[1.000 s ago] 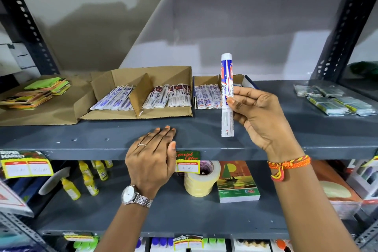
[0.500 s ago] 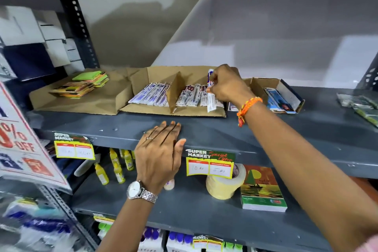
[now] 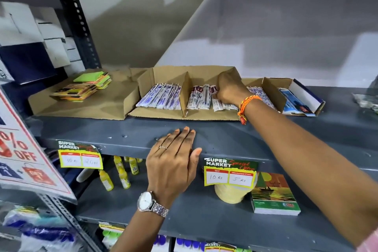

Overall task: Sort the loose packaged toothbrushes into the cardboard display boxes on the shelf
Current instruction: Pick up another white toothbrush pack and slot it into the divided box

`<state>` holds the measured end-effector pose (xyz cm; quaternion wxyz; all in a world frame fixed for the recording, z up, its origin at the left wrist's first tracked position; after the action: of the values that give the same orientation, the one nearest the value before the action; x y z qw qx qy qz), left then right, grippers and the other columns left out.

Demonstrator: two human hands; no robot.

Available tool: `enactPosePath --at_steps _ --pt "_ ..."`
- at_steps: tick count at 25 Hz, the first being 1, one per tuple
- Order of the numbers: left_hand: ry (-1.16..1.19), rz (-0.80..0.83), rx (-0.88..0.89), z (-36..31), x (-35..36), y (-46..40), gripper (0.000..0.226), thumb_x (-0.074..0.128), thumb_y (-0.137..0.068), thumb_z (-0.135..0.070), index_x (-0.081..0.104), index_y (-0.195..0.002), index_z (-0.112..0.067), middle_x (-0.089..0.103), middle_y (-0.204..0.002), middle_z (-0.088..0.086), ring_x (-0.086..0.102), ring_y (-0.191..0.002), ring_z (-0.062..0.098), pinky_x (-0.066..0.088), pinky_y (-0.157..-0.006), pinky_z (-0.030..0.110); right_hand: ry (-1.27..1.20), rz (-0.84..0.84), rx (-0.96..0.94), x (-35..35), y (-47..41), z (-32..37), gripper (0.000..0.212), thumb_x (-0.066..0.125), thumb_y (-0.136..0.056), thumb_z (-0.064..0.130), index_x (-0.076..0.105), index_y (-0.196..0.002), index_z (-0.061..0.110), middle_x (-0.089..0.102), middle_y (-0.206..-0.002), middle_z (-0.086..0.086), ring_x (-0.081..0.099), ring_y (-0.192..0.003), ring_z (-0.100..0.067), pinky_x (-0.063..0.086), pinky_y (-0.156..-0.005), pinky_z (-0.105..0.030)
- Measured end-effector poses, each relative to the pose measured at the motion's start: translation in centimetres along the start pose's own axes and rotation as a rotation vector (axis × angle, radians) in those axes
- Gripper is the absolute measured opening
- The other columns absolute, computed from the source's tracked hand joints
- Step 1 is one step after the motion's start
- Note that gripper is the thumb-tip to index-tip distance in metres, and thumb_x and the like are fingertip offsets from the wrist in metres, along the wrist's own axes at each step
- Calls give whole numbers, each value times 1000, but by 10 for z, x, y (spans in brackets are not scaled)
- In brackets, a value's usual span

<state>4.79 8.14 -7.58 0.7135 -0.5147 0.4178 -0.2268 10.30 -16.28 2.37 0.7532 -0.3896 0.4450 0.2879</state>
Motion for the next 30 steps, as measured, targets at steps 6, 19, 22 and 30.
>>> enactPosePath --at_steps 6,19,22,30 --pt "2 -33 2 -1 -3 -1 49 37 -109 -39 76 -121 -12 75 -126 4 73 -114 23 51 -99 38 9 60 5 10 0 -1 24 71 -86 9 54 -69 7 57 -91 -12 50 -88 -27 42 -70 -29" --pt "4 -9 -1 0 -2 -2 52 34 -109 -41 76 -121 -13 75 -125 3 73 -114 23 48 -100 37 69 89 69 8 -6 33 22 79 -75 16 59 -77 8 54 -66 -3 60 -72 -23 37 -45 -22" --pt "1 -18 -2 0 -2 -2 51 35 -109 -41 76 -120 -13 75 -125 3 73 -113 23 50 -99 38 28 81 98 7 -7 32 25 83 -72 17 67 -87 5 66 -79 -5 66 -79 -23 54 -59 -26" --pt "1 -20 1 0 -3 -2 51 35 -109 -41 77 -120 -13 75 -124 3 73 -114 23 50 -99 37 -22 99 131 6 -2 32 24 81 -73 15 58 -68 11 60 -61 -1 54 -44 -7 34 -35 -14"
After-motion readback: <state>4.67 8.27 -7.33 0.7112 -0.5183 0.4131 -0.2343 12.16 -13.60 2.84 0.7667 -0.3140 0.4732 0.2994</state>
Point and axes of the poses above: each hand's wrist, its own y-axis away from the middle knuckle, its own x-axis out of the palm, z = x × y, the point moved 8 cm from there along -y, towards the middle knuckle
